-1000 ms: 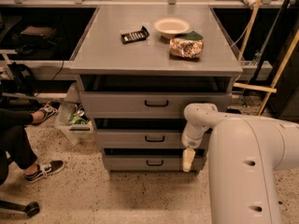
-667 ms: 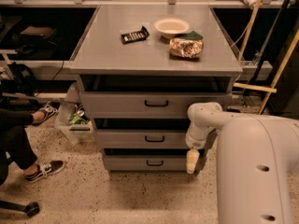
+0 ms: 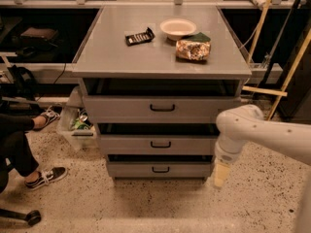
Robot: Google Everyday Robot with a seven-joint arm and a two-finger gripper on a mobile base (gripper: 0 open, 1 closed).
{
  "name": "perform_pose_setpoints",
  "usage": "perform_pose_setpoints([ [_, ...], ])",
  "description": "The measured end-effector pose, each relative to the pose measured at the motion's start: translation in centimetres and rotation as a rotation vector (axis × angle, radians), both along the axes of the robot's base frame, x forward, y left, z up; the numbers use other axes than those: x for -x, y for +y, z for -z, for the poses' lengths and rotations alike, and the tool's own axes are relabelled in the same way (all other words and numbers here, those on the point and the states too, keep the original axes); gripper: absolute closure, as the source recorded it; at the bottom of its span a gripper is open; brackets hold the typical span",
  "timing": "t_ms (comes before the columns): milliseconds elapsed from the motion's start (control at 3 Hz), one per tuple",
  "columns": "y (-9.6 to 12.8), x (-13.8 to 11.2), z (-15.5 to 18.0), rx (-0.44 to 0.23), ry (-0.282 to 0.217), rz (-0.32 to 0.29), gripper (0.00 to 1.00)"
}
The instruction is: Close middle drawer
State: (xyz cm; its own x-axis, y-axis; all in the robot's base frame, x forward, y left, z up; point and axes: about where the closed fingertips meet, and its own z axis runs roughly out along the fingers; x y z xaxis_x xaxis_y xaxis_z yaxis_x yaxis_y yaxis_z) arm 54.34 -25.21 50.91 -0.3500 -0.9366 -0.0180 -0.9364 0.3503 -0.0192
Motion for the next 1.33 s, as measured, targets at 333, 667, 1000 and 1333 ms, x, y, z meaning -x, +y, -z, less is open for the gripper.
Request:
perform_pose_setpoints([
  [333, -3.1, 9.1, -4.8, 0.098, 0.074, 0.137, 0.00],
  [667, -4.8, 19.7, -9.1, 0.173, 0.160, 0.244, 0.00],
  [1000, -5.8, 27.3, -14.4, 0.190, 0.147, 0.385, 0.00],
  [1333, -6.8, 29.3, -21.6, 0.218, -0.030, 0.552, 0.00],
])
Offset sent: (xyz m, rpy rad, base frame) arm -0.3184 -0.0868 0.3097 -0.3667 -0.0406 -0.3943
